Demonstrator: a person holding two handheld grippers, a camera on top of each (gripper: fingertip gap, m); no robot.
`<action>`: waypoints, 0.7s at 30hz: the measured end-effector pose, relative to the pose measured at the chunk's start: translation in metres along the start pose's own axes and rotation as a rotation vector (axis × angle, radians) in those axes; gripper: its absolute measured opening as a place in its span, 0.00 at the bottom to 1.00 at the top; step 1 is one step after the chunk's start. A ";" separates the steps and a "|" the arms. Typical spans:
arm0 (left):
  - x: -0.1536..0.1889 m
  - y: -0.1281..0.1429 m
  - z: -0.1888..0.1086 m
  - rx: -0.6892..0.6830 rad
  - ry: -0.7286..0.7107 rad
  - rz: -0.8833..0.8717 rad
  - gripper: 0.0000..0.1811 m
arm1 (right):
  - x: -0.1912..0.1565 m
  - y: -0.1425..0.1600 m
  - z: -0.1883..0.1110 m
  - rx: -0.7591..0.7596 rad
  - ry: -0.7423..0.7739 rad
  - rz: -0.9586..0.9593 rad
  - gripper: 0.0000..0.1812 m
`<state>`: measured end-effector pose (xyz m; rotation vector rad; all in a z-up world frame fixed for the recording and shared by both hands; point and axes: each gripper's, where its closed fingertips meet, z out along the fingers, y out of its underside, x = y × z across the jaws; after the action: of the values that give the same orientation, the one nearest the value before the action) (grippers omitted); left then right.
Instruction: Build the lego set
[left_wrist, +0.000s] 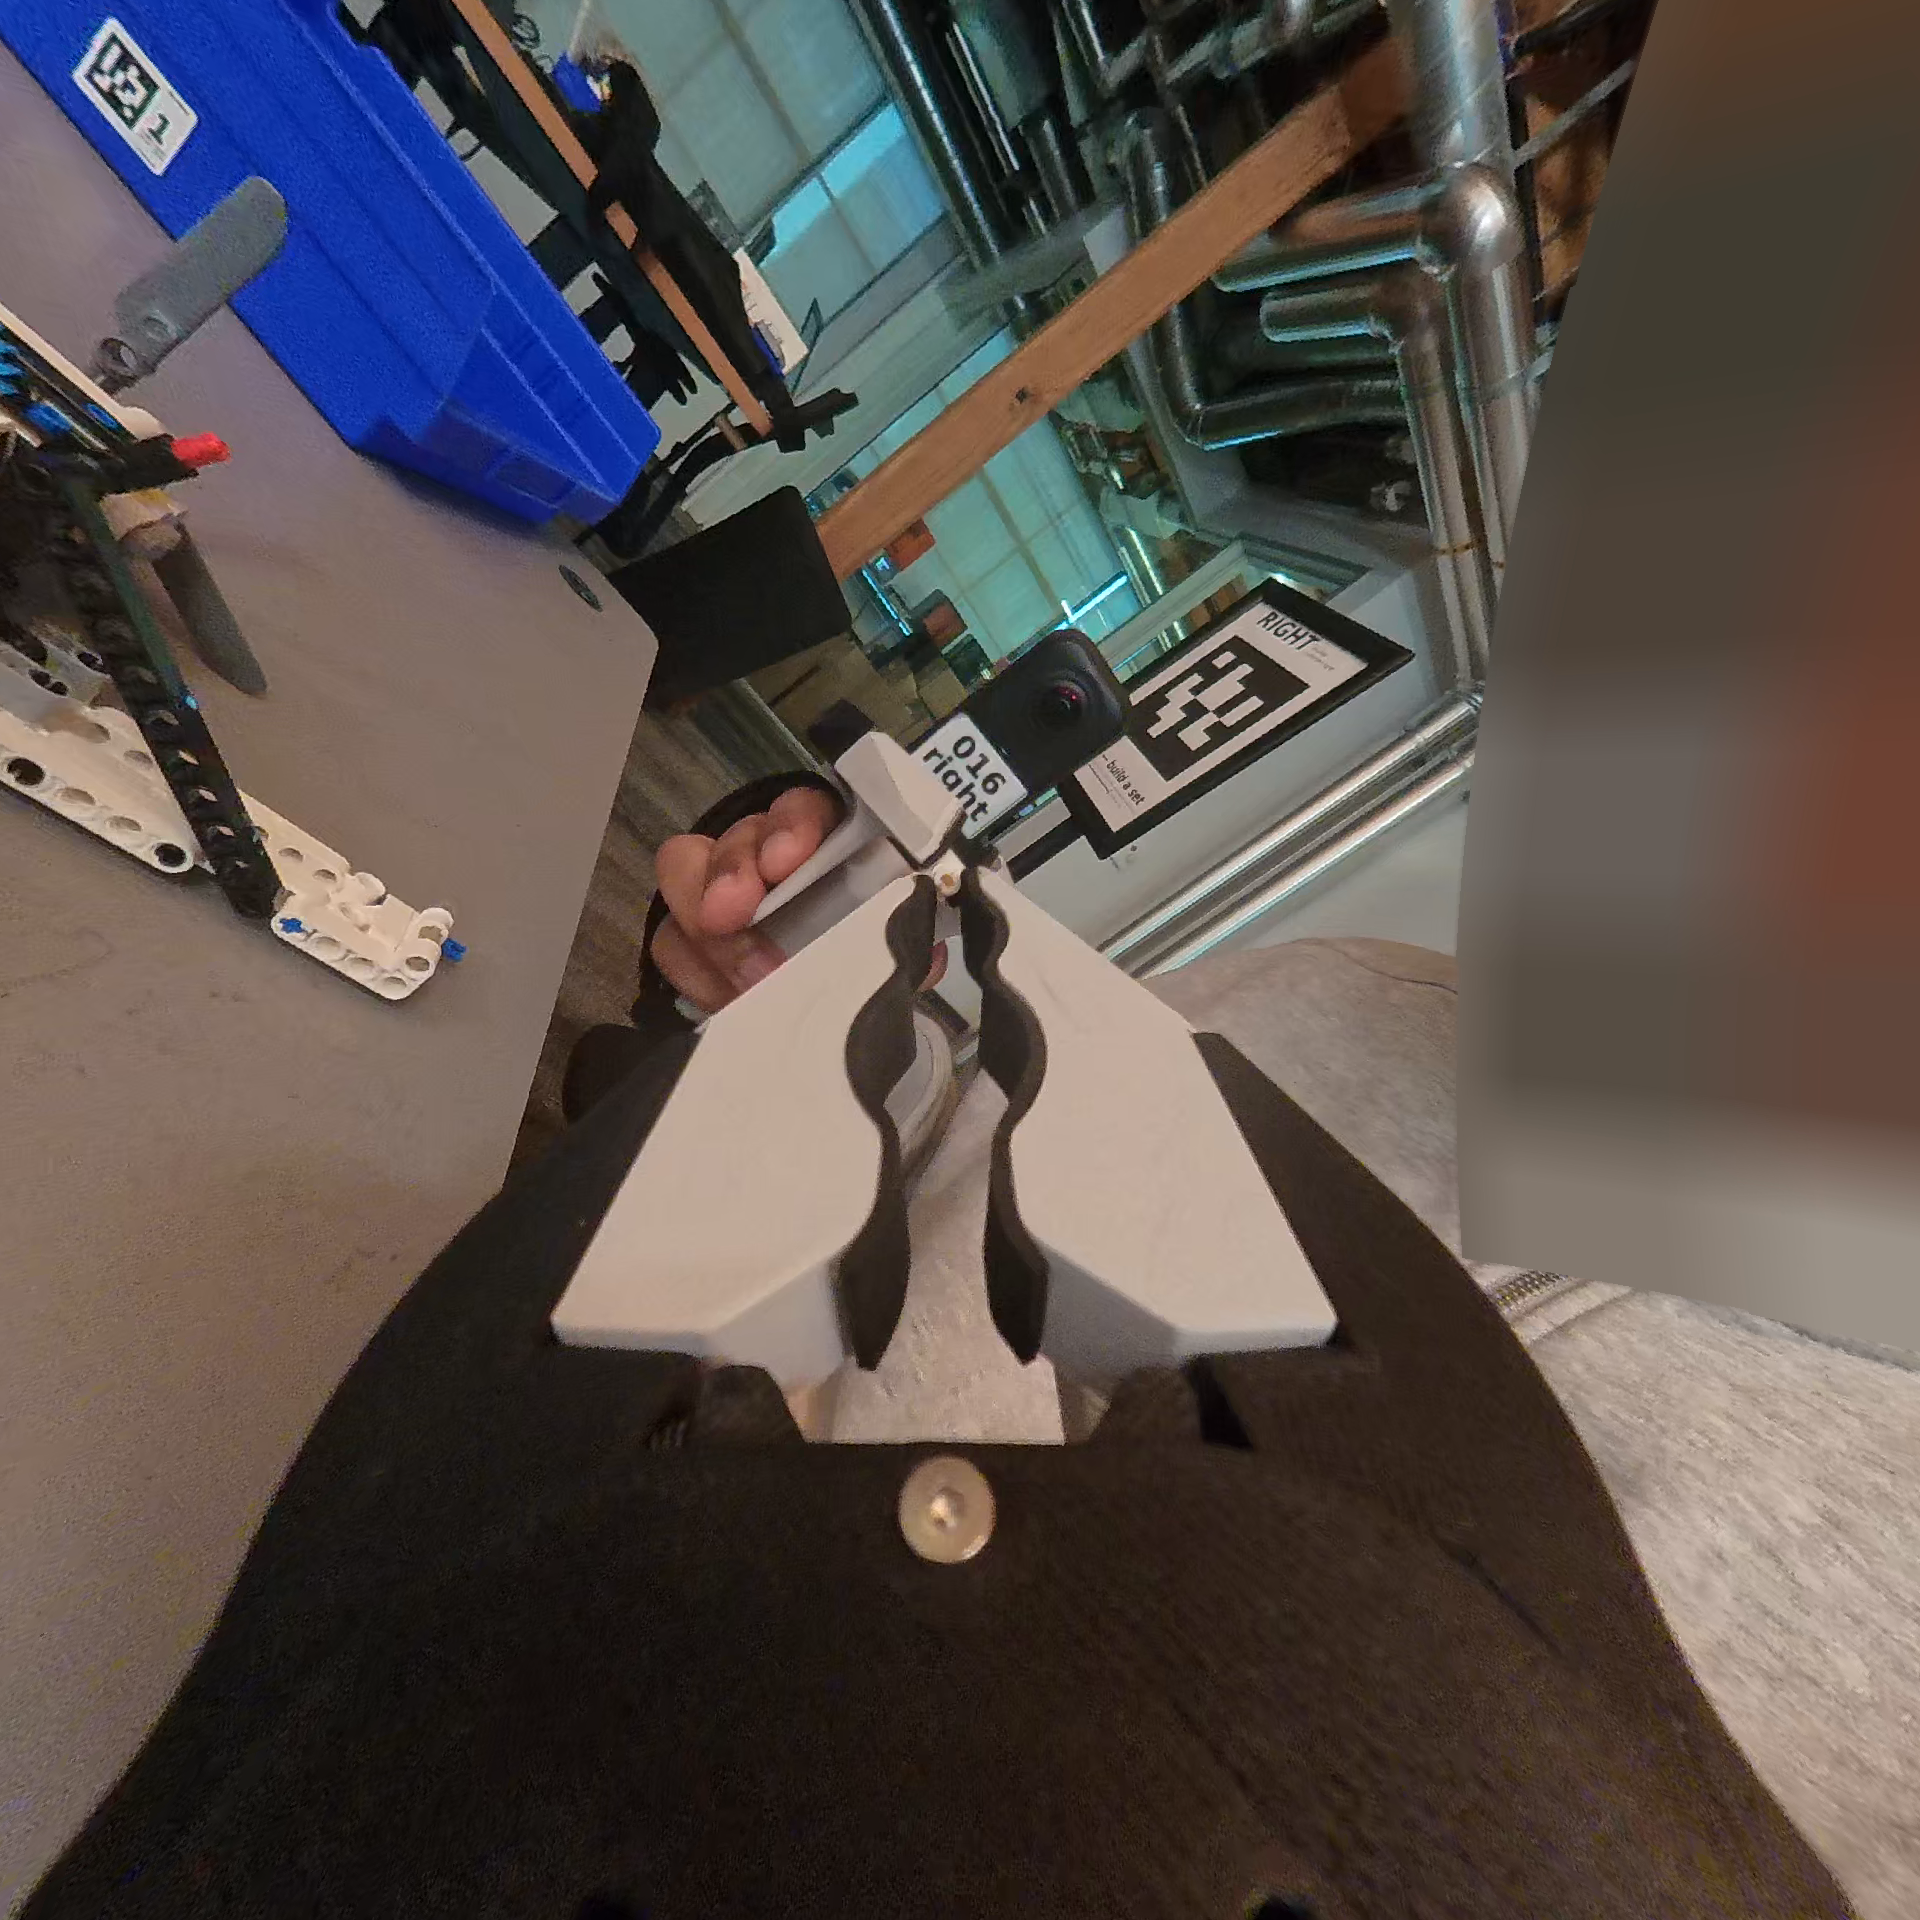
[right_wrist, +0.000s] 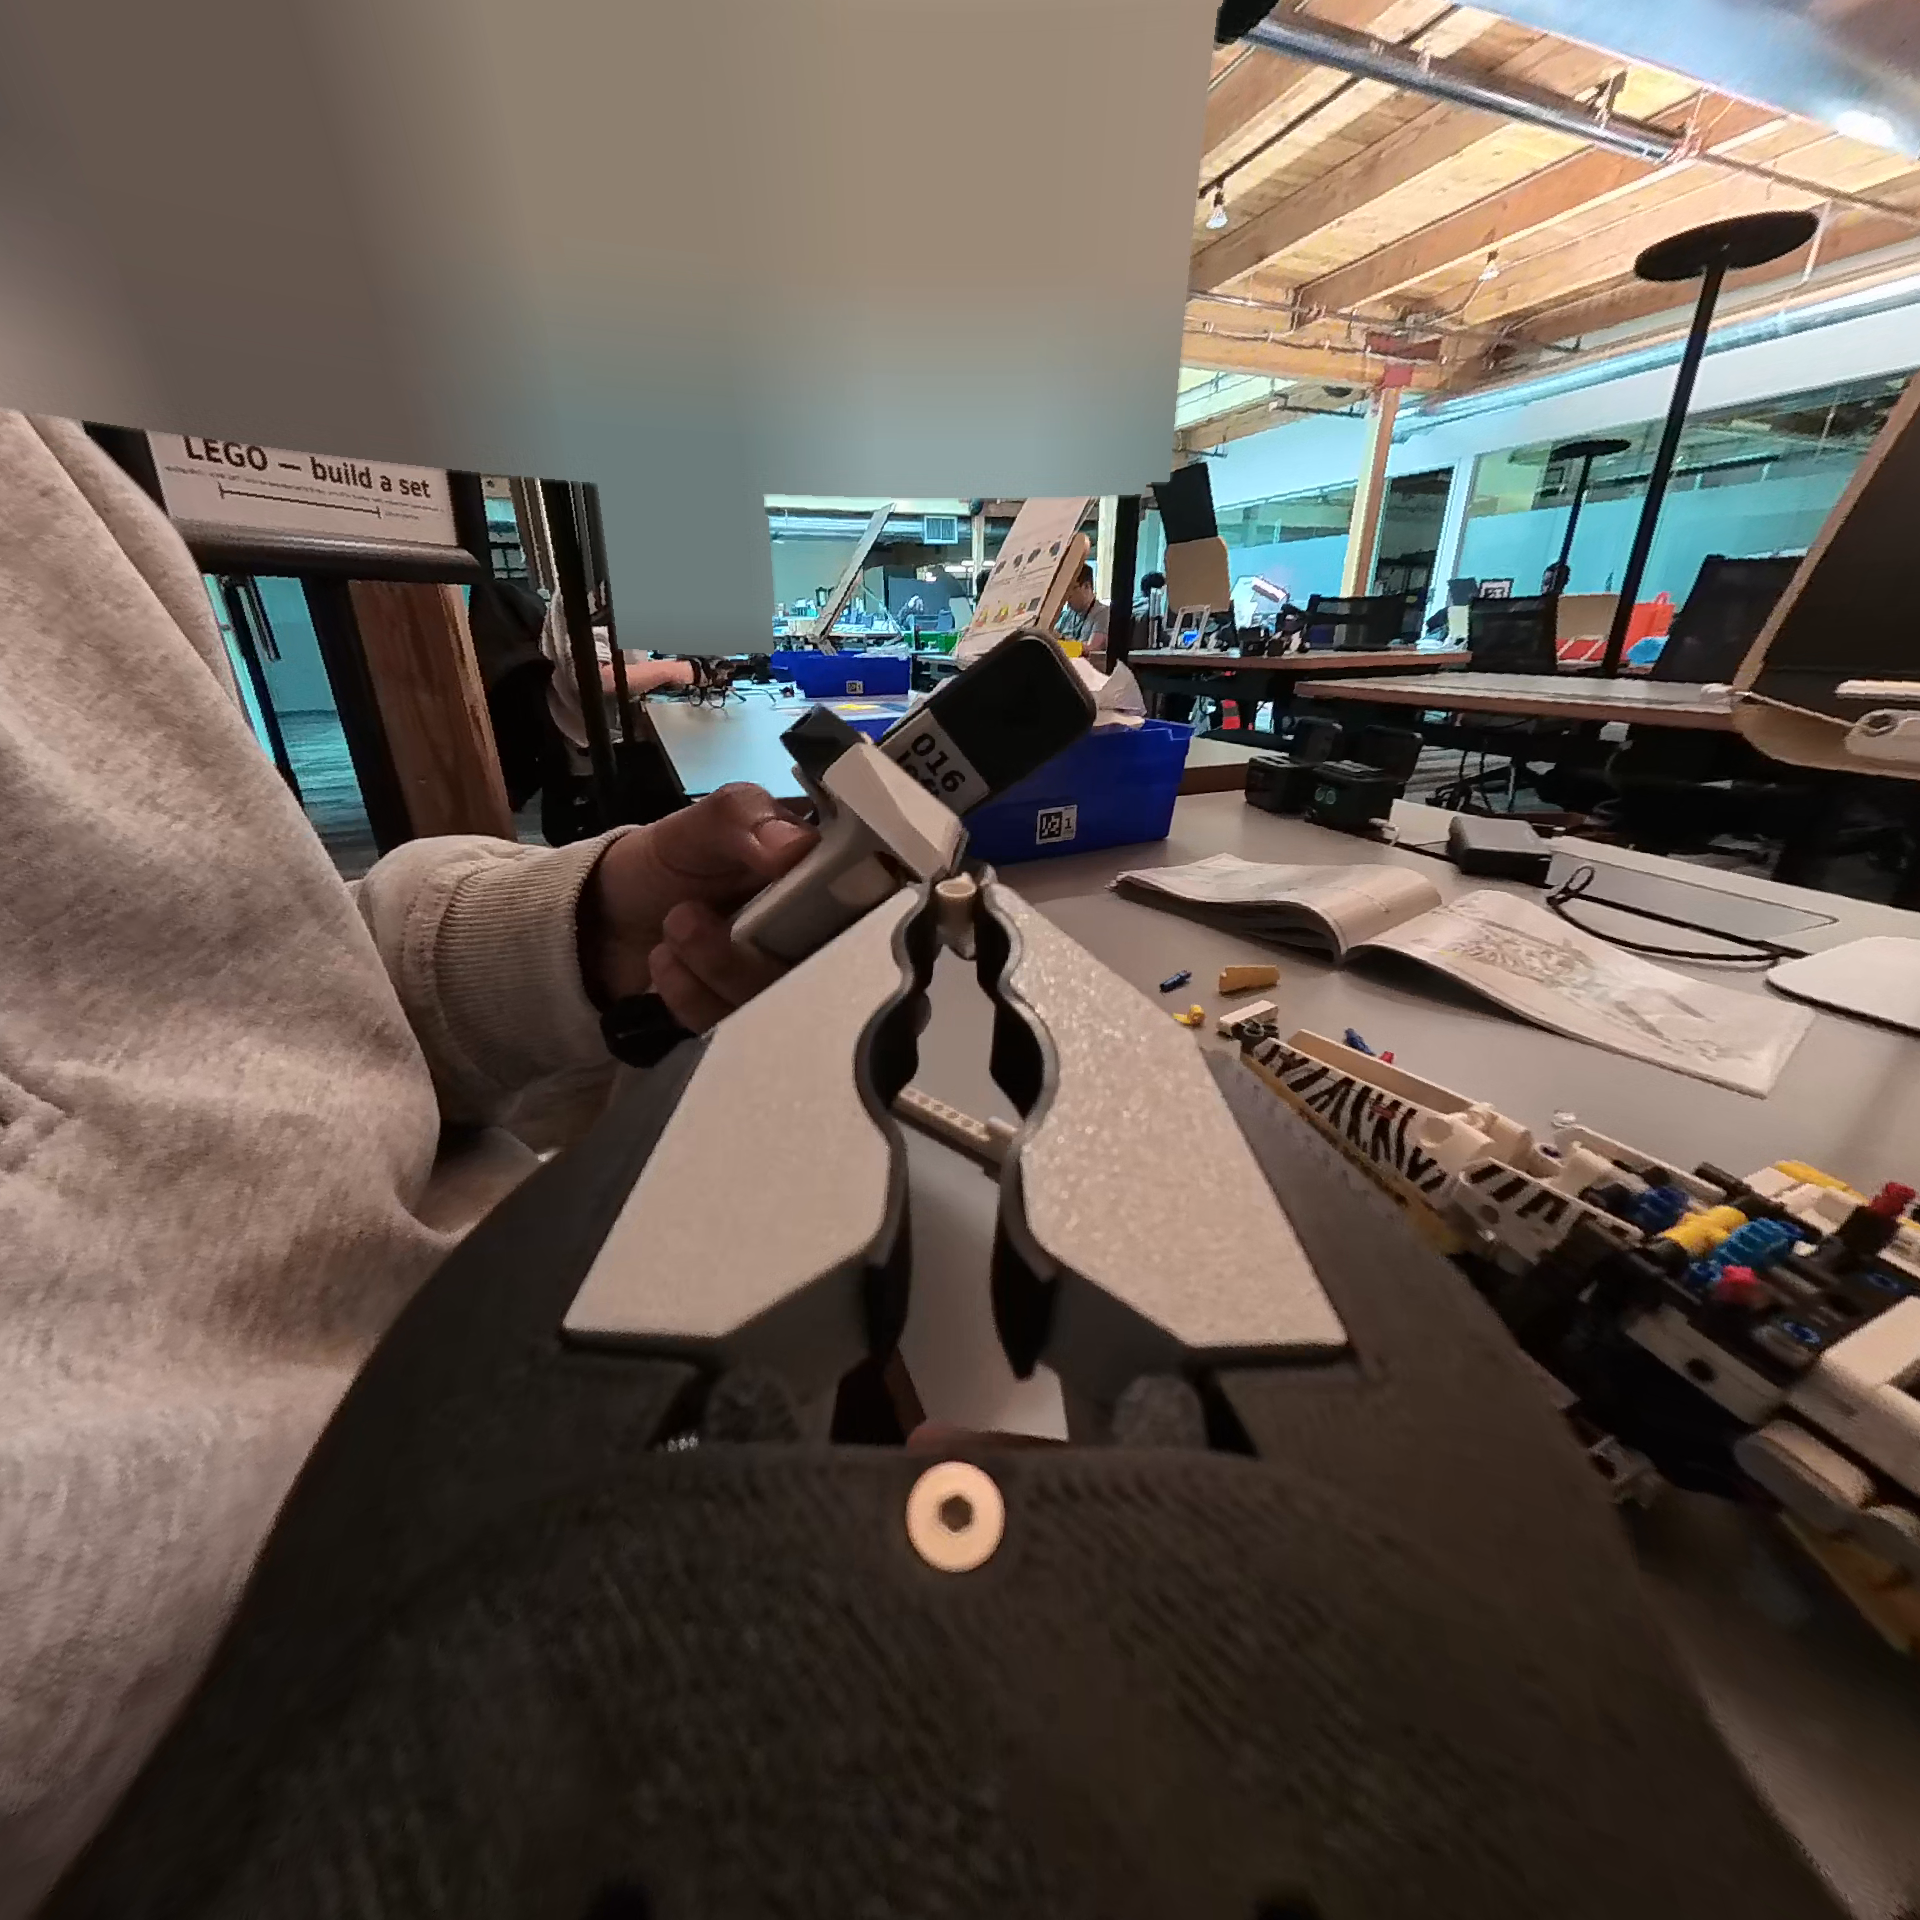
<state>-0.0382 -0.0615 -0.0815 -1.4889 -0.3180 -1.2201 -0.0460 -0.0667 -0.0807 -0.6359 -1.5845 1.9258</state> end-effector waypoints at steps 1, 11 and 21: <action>0.001 0.000 -0.001 0.000 0.004 -0.002 0.02 | -0.001 0.000 0.001 0.005 -0.003 0.004 0.03; -0.032 0.002 -0.134 0.105 -0.640 0.335 0.23 | -0.008 0.054 0.044 -0.207 -0.044 0.156 0.03; -0.077 0.058 -0.188 -0.097 -0.968 0.446 0.21 | -0.041 0.114 0.119 -0.811 -0.268 -0.207 0.03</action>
<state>-0.1222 -0.2083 -0.2078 -2.0231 -0.5239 -0.0992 -0.1100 -0.1962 -0.1697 -0.4935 -2.5109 1.2049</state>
